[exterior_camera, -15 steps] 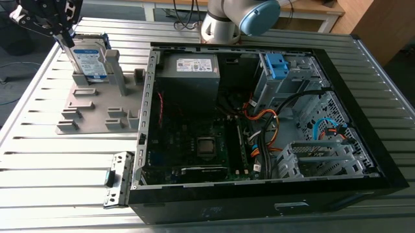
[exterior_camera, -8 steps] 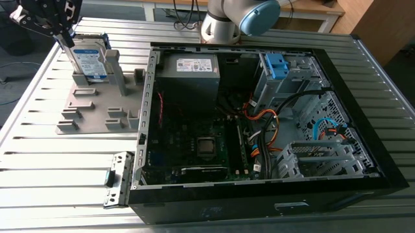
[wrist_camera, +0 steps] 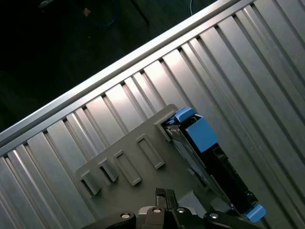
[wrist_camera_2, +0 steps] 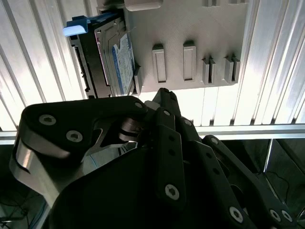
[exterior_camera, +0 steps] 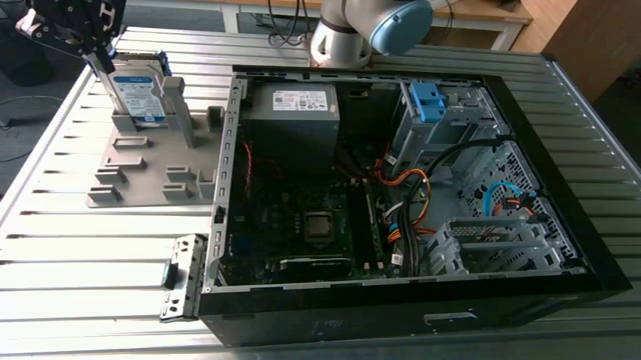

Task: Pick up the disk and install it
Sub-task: 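Pick up the disk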

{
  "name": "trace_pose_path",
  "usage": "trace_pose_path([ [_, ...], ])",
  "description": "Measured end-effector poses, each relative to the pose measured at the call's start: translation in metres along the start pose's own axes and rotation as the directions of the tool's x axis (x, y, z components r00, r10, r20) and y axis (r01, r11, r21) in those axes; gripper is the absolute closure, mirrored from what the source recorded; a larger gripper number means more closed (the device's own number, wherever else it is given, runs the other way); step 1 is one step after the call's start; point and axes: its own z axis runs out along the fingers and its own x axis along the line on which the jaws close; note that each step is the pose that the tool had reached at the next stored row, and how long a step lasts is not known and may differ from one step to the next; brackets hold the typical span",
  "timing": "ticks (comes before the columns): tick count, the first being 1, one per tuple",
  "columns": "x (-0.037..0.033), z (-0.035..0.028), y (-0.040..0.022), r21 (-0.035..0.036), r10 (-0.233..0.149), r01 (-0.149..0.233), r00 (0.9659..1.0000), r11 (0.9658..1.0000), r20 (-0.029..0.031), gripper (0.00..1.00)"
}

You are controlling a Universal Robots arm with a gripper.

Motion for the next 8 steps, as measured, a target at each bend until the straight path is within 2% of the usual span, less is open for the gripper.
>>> trace_pose_path([
  [8,0.0,0.0,0.0,-0.0009,-0.033,0.033,0.9994,0.9994,-0.0013,0.89],
])
